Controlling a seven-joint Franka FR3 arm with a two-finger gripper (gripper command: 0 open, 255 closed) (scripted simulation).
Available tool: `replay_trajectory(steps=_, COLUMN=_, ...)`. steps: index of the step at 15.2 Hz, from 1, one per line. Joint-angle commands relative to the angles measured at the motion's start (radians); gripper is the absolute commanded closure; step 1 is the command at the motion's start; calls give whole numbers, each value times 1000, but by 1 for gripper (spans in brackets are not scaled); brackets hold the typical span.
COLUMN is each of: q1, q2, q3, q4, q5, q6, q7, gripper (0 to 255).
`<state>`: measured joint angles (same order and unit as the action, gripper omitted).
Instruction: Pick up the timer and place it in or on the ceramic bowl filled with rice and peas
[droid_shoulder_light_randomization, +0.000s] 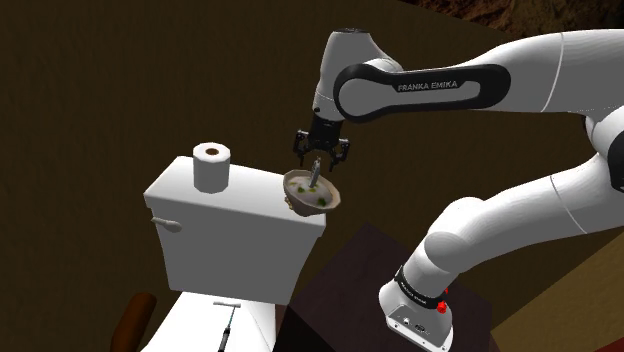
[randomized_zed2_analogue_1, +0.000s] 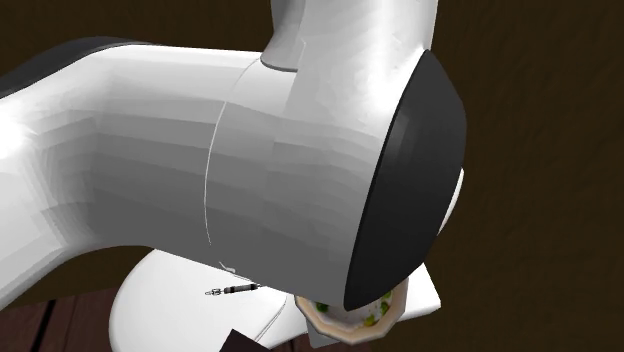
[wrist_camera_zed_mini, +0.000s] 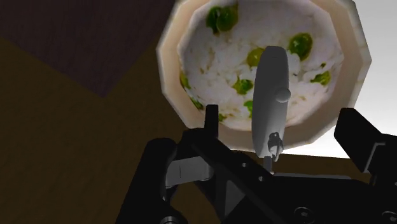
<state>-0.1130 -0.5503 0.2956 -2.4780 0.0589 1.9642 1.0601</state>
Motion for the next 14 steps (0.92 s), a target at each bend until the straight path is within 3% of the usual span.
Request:
replay_trajectory(steps=1, q1=0, q2=0, q3=0, q4=0, q5=0, q6=0, q7=0, gripper=0)
replay_trajectory(steps=3, q1=0, q2=0, q3=0, q4=0, q5=0, q6=0, q7=0, gripper=0)
replay_trajectory(steps=7, q1=1, q2=-20, q3=-8, q4=113, q5=-2, q6=-133, q7=-1, gripper=0)
replay_trajectory(steps=14, q1=1, q2=-20, q3=-8, q4=113, q5=-2, q6=-133, q7=-1, gripper=0)
